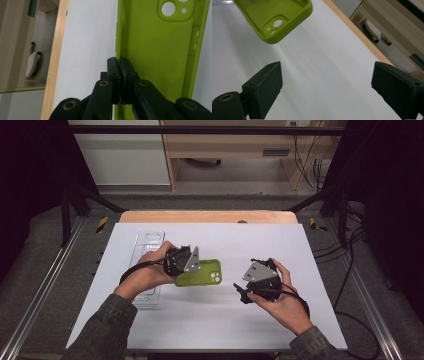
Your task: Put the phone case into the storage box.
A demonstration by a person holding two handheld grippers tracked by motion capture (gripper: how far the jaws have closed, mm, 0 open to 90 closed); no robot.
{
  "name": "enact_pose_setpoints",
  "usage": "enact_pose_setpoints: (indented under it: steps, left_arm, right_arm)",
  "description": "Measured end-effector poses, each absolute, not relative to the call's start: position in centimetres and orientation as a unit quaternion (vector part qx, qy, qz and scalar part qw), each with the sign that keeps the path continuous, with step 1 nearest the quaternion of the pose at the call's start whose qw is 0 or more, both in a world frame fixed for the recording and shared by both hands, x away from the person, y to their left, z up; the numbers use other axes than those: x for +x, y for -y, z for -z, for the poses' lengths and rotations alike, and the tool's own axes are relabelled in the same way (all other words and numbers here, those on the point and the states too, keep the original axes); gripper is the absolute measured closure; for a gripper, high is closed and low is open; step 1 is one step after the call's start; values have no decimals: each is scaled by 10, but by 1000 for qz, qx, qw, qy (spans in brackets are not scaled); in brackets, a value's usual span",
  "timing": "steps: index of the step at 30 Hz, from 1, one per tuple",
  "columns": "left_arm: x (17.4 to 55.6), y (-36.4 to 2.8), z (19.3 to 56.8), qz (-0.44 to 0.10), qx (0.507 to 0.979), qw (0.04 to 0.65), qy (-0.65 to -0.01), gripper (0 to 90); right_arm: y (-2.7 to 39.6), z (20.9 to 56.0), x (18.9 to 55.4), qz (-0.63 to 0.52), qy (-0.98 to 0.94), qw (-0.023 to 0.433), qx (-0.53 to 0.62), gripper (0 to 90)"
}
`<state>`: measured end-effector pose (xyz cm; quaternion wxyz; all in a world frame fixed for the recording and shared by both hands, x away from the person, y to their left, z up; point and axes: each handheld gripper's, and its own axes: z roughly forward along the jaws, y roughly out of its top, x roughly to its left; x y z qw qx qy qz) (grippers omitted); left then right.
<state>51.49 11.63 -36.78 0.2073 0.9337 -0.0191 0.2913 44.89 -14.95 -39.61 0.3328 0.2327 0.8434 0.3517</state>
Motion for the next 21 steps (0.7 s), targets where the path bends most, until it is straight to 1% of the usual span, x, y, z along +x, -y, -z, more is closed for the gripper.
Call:
enact_pose_setpoints:
  steps: [3,9,13,16,21]
  left_arm:
    - [511,-117,365,-293,927,235,12,875]
    - [508,-122,366,-301,919,254,-5,875]
    - [508,-126,365,-304,907,289,-31,875]
    - [506,-127,360,-311,897,311,-45,875]
    - [498,-128,355,-332,882,330,-57,876]
  right_arm:
    - [156,393,451,-365,-823,355,251,98]
    - [176,389,454,-416,-778,372,289,106]
    - [186,388,454,-464,-742,371,310,113]
    - [190,389,455,-479,-728,375,318,105]
    - [192,390,453,-504,-707,384,313,75]
